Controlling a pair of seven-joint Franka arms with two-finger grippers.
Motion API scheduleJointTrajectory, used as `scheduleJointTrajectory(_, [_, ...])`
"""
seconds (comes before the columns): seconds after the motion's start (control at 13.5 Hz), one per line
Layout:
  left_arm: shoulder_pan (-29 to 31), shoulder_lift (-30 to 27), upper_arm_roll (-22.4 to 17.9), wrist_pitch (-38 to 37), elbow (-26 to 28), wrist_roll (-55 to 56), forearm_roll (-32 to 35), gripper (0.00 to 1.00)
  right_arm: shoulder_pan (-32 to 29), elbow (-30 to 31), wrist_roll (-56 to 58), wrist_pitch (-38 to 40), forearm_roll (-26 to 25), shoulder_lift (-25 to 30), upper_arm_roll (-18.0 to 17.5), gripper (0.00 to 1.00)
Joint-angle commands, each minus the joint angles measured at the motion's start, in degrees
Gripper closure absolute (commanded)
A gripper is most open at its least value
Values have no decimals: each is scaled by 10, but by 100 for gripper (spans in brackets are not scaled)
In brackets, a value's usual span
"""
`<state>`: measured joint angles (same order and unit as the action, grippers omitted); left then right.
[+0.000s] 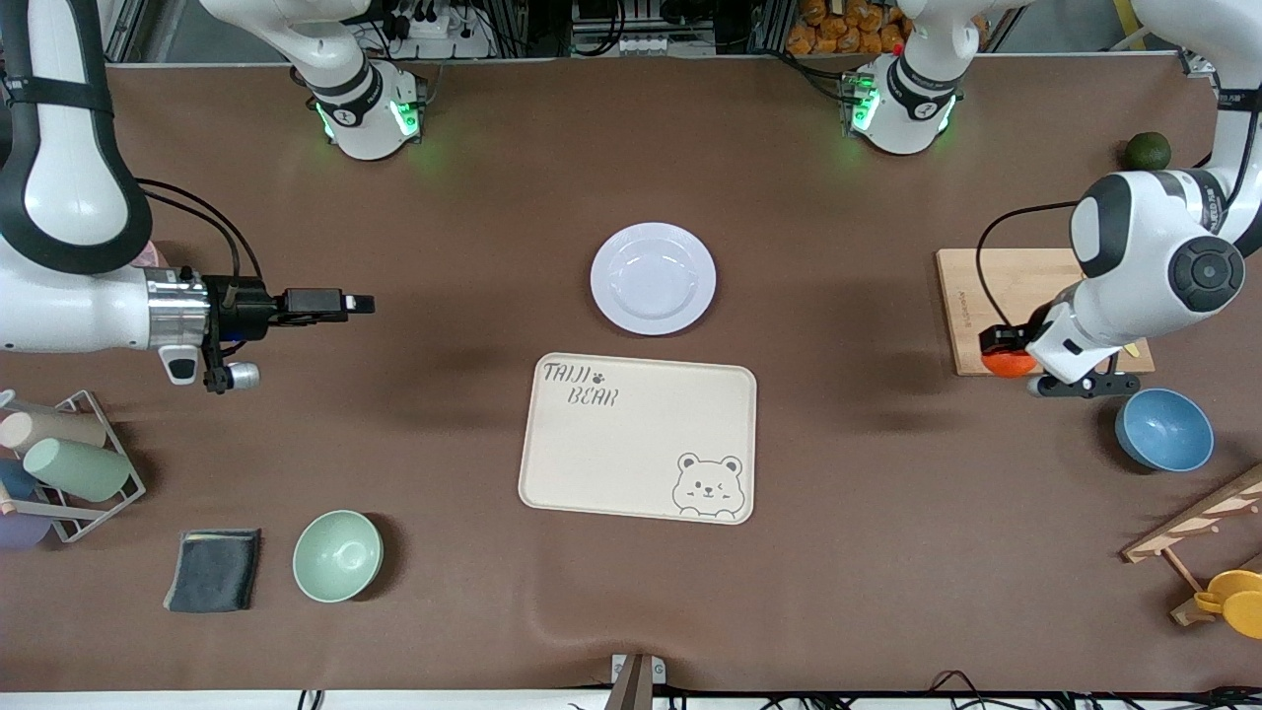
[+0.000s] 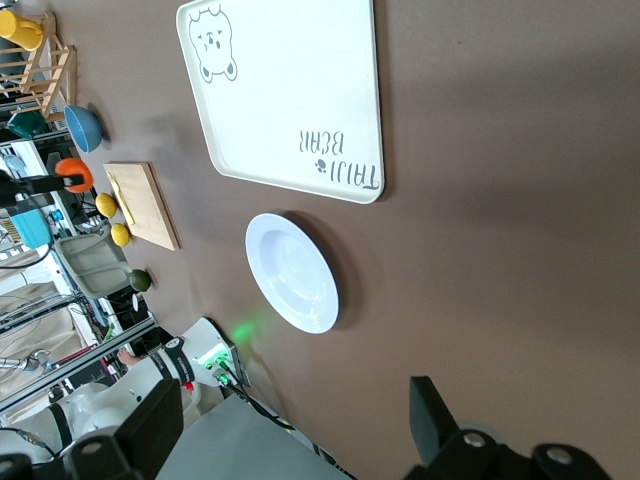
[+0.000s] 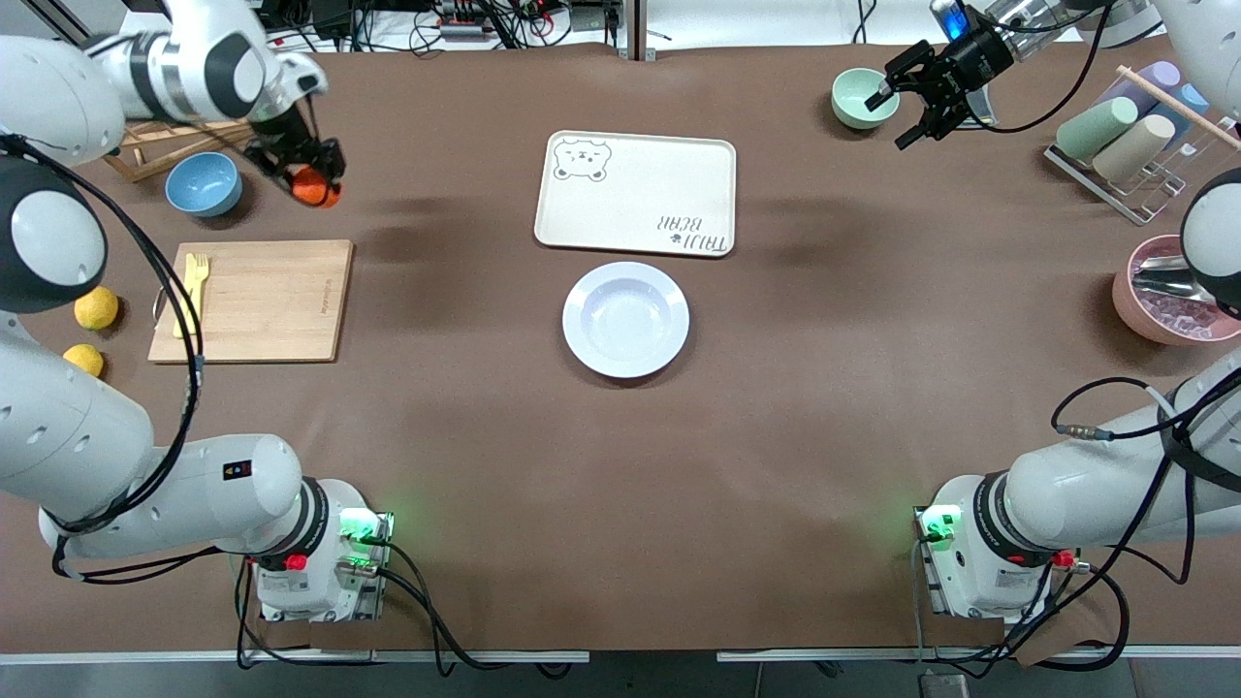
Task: Place orange and plate with both arms
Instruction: 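Carry the orange to the white plate while the right gripper reaches forward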
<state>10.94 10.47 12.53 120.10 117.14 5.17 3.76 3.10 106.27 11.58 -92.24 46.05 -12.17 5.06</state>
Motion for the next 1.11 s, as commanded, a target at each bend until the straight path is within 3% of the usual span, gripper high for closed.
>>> scheduleJointTrajectory(0.0, [1,2,76,-57,-51,95,-9,86,4,13,2,-5,18,1,3,0])
scheduleJointTrajectory(0.15, [1,7,131,-62,-70,162,-12,86,13,37,5,-32,27,7,2,0])
scheduleJointTrajectory(0.37, [-18,18,189,-55,-75,261,-13,86,23,89,60,-60,84,13,2,0])
scheduleJointTrajectory(0.59, [-90,31,196,-50,-74,376,-13,86,46,117,88,-86,100,13,2,0])
scheduleJointTrajectory(1.04, [-230,110,196,34,-73,588,-7,85,90,184,168,-157,189,10,2,0])
